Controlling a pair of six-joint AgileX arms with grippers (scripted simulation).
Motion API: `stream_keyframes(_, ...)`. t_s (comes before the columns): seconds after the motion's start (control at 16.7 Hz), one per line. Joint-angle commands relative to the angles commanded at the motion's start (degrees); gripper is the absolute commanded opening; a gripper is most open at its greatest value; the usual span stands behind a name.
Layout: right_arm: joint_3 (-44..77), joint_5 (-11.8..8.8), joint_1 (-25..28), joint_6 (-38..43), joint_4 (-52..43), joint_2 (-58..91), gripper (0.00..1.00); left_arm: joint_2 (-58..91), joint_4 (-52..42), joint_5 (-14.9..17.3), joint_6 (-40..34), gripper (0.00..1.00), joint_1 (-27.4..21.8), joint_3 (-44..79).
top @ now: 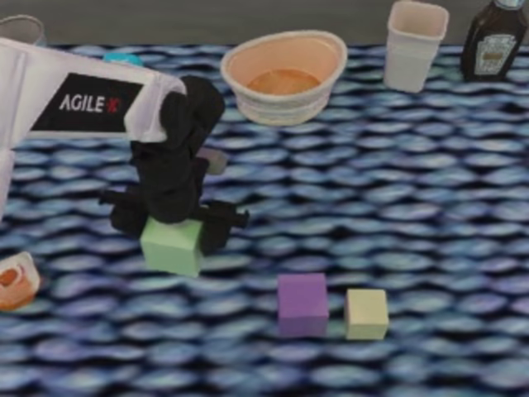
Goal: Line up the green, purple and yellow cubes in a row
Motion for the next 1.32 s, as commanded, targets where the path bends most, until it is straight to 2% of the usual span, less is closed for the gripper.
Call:
stream_keyframes(0.3, 0.0, 0.0, 0.0, 0.0, 0.0, 0.0, 1.0, -0.9, -1.2, -0.1, 0.1, 0.0, -0.1, 0.8)
stream_keyframes(0.72, 0.0, 0.0, 0.0, 0.0, 0.0, 0.0, 1.0, -6.5, -13.4, -0.1, 0.0, 0.0, 0.9, 7.2)
stream_keyframes(1.02, 0.0, 0.0, 0.0, 0.0, 0.0, 0.0, 1.0, -6.6, -13.5, -0.2, -0.1, 0.0, 0.6, 7.2)
stream_keyframes(1.32, 0.0, 0.0, 0.0, 0.0, 0.0, 0.0, 1.0, -10.7, -13.3, -0.2, -8.0, 0.0, -3.7, 2.9)
